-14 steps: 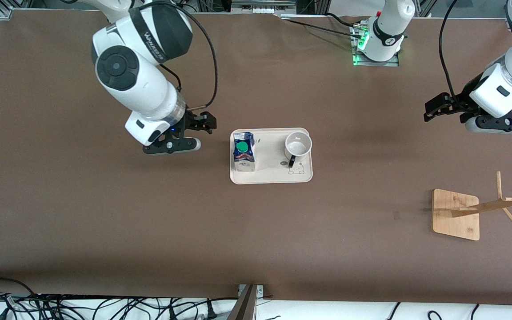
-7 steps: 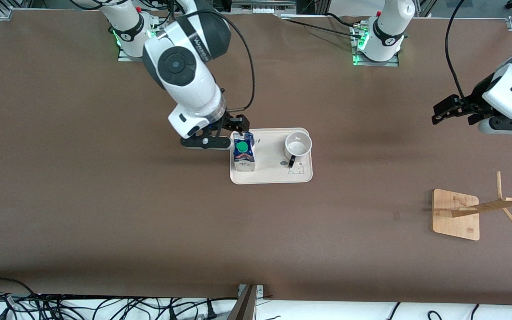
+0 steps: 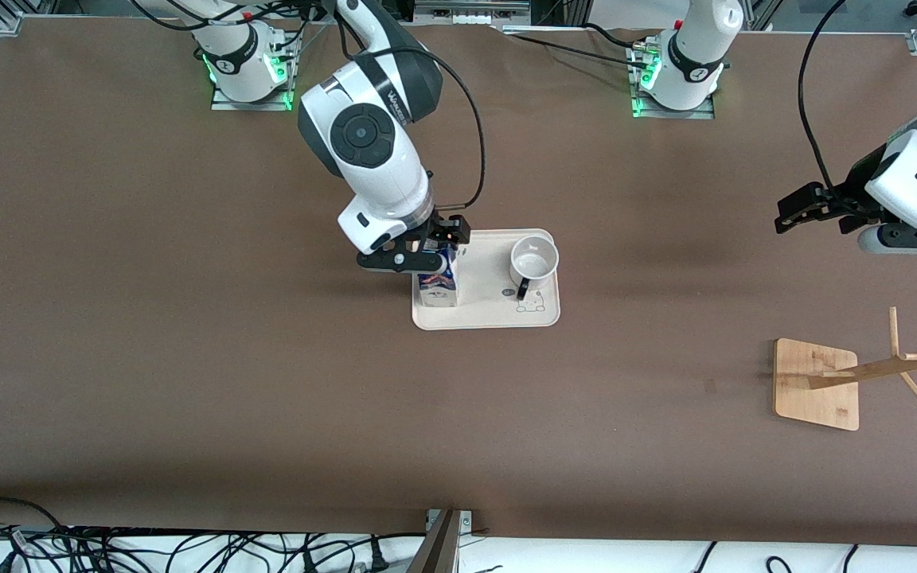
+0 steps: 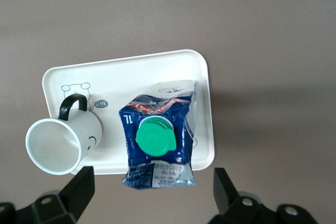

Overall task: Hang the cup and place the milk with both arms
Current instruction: 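Lower the right gripper around the blue milk carton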

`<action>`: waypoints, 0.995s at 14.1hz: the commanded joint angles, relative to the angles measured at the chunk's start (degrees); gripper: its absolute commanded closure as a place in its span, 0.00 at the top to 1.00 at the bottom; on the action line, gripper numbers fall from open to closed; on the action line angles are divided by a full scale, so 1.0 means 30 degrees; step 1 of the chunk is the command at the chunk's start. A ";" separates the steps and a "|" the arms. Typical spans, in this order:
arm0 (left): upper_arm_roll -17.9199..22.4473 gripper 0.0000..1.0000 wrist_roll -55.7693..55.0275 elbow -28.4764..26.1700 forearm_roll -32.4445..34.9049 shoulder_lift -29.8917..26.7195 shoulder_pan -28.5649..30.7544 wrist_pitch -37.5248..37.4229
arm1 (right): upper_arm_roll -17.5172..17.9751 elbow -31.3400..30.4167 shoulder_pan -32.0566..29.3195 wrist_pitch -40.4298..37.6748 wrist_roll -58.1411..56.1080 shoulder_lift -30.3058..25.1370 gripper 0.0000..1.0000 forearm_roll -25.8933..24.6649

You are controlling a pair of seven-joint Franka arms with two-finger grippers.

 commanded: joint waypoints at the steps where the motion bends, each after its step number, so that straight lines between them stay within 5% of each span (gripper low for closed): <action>1: -0.0132 1.00 0.0042 0.0595 0.0236 0.0269 0.0106 -0.0162 | -0.0094 0.0399 0.0275 0.0335 0.0490 0.0586 1.00 -0.0051; 14: -0.0132 1.00 0.0042 0.0595 0.0236 0.0356 0.0106 -0.0133 | -0.0123 0.0399 0.0011 0.0950 -0.0240 0.1466 1.00 -0.0081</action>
